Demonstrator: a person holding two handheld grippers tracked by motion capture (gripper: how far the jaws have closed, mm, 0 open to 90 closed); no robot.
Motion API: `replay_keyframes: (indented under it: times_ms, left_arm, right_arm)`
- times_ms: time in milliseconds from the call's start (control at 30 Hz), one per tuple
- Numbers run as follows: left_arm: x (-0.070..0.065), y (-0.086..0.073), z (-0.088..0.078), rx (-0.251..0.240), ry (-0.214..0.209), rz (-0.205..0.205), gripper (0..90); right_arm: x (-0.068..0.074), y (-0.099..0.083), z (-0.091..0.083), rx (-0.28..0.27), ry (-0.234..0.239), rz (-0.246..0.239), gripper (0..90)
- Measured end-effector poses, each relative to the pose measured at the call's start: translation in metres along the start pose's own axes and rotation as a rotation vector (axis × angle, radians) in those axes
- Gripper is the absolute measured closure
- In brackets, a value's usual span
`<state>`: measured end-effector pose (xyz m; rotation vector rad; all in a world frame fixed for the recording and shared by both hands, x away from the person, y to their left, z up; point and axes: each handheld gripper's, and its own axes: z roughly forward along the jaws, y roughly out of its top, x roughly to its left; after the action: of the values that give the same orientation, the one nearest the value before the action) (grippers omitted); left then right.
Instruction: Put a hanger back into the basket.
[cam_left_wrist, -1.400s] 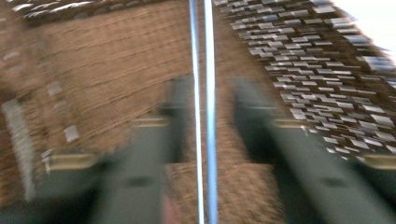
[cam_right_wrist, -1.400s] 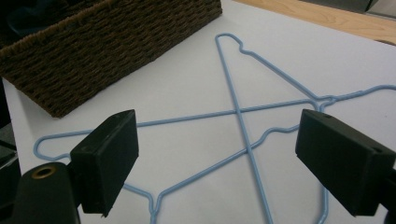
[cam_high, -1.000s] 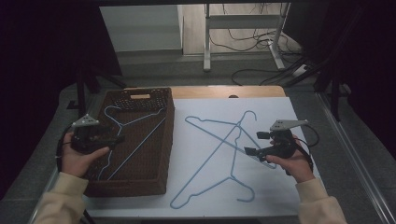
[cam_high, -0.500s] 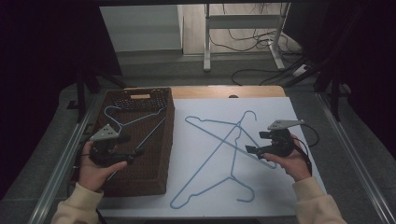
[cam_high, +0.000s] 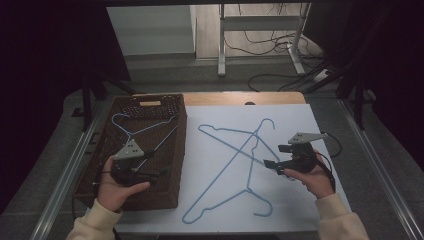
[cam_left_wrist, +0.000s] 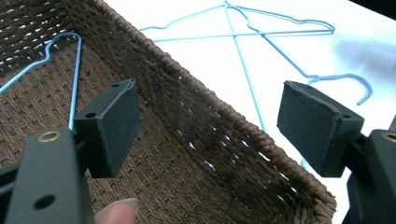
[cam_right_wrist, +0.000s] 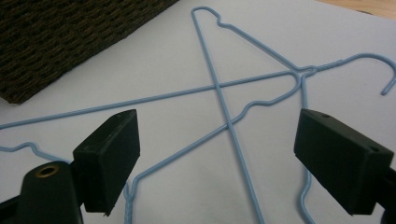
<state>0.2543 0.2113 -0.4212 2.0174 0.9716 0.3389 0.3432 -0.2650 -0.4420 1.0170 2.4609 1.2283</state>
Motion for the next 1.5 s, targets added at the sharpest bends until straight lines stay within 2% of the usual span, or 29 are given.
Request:
replay_keyframes:
  times_ms: [200, 367, 800, 900, 1200, 1367, 1500]
  left_arm:
    - [0.003, -0.001, -0.005, -0.018, 0.001, -0.016, 21.8]
    - [0.001, 0.001, -0.006, -0.022, 0.009, -0.003, 21.8]
    - [0.0, 0.0, -0.003, -0.012, 0.001, -0.007, 21.7]
    - [0.0, -0.001, -0.001, -0.004, 0.001, -0.007, 21.8]
    - [-0.002, -0.002, 0.003, 0.008, -0.004, -0.008, 21.9]
    - [-0.002, -0.003, 0.001, 0.007, 0.002, -0.009, 22.0]
    - [-0.002, -0.003, -0.001, 0.002, 0.004, -0.013, 22.0]
  right_arm:
    - [0.002, 0.0, -0.001, 0.001, -0.005, 0.001, 15.1]
    - [0.004, -0.002, 0.0, 0.014, -0.012, -0.001, 15.6]
    - [0.006, -0.001, 0.001, 0.036, -0.044, 0.006, 17.4]
    - [0.006, -0.002, 0.003, 0.049, -0.057, 0.016, 18.6]
    - [0.006, -0.006, 0.011, 0.099, -0.081, 0.009, 19.7]
    - [-0.001, -0.006, 0.019, 0.136, -0.136, 0.008, 22.3]
    - [-0.012, -0.003, 0.026, 0.16, -0.154, 0.023, 25.9]
